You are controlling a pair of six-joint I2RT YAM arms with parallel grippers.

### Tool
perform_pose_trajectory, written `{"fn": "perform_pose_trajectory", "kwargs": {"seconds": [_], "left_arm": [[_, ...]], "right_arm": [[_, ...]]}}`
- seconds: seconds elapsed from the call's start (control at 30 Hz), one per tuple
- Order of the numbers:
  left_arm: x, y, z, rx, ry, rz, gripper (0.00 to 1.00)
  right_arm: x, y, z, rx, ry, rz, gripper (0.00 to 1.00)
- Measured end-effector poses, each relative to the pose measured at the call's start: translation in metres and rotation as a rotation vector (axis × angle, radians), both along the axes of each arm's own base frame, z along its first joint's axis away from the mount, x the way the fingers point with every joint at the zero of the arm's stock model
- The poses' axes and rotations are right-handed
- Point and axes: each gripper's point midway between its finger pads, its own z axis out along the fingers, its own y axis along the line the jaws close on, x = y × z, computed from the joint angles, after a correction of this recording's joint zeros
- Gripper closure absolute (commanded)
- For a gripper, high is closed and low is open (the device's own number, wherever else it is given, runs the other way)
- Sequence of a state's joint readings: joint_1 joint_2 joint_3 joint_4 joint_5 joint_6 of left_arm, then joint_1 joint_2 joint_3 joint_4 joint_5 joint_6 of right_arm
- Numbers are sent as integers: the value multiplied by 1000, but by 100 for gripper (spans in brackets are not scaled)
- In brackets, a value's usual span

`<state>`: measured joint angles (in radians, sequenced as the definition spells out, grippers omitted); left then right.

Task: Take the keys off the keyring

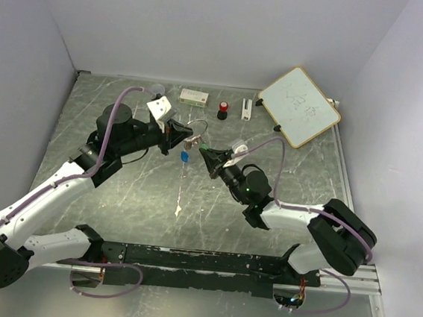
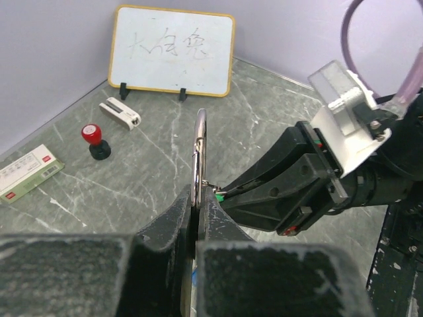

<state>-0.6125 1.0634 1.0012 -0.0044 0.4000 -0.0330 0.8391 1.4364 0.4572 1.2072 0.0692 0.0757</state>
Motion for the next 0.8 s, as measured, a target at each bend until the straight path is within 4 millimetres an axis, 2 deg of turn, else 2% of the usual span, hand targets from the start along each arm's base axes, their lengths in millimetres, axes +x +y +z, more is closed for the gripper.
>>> {"fn": "perform_pose_trajectory", "kwargs": {"seconds": [0.17, 0.3, 0.47, 0.67, 0.73, 0.77, 0.8], "left_arm": [[12, 7, -3, 9, 1, 80, 85], [25, 14, -10, 24, 11, 157, 81], [41, 20, -36, 68, 48, 240, 75], [52, 27, -67, 113, 86, 305, 70], [55, 28, -68, 112, 81, 319, 65], [55, 28, -69, 110, 78, 321, 53], [56, 28, -70, 106, 73, 322, 50]], "right_arm": [[5, -7, 4, -49, 58, -44, 100], [18, -11, 20, -126, 148, -119, 100], [26, -28, 40, -238, 253, -227, 100], [13, -58, 52, -367, 347, -324, 100], [7, -67, 60, -385, 356, -345, 100], [5, -71, 63, -392, 359, -351, 100], [3, -75, 66, -404, 364, -361, 100]]}}
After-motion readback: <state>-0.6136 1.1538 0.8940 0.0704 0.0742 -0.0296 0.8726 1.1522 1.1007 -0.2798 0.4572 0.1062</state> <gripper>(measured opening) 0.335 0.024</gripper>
